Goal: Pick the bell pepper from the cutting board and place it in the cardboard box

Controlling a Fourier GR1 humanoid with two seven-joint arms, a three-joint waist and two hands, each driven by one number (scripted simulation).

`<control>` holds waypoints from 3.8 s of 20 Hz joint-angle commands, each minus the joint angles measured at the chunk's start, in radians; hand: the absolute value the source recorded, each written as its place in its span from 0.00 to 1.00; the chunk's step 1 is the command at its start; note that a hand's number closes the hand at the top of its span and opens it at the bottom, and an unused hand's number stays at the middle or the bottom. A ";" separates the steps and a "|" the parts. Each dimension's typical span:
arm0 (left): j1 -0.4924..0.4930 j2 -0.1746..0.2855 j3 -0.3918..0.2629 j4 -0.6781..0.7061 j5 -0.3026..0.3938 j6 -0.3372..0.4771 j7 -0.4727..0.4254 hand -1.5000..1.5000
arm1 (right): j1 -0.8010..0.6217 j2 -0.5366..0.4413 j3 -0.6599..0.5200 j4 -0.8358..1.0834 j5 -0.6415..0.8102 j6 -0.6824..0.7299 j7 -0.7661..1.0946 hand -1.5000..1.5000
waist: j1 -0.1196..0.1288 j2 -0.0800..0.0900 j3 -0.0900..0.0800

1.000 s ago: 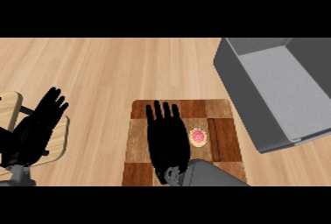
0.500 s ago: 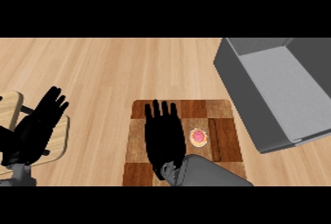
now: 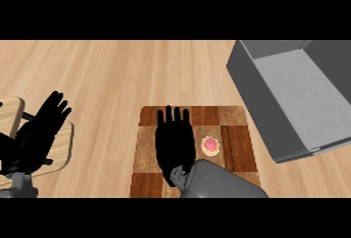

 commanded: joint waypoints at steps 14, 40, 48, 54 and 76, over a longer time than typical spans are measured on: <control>-0.014 -0.015 0.035 -0.016 -0.032 -0.015 0.000 0.50 | -0.032 0.015 0.017 0.206 -0.053 -0.043 0.057 0.00 | 0.006 -0.001 0.005; 0.004 -0.062 0.055 -0.088 -0.048 -0.035 0.049 0.50 | -0.104 -0.014 -0.254 0.448 0.009 -0.190 -0.228 1.00 | 0.016 0.006 0.007; -0.064 -0.059 0.045 -0.034 -0.062 -0.042 0.050 0.50 | -0.308 -0.089 -0.523 0.824 -0.075 -0.297 -0.390 1.00 | 0.037 0.017 0.007; -0.056 -0.029 0.082 -0.033 -0.048 -0.060 0.063 0.50 | -0.403 -0.083 -0.519 0.914 0.020 -0.423 -0.395 1.00 | 0.022 0.007 0.006; 0.015 -0.067 0.077 -0.081 -0.067 -0.034 0.066 0.50 | -0.603 -0.301 -0.571 0.540 0.222 -0.362 -0.028 1.00 | -0.019 -0.010 0.006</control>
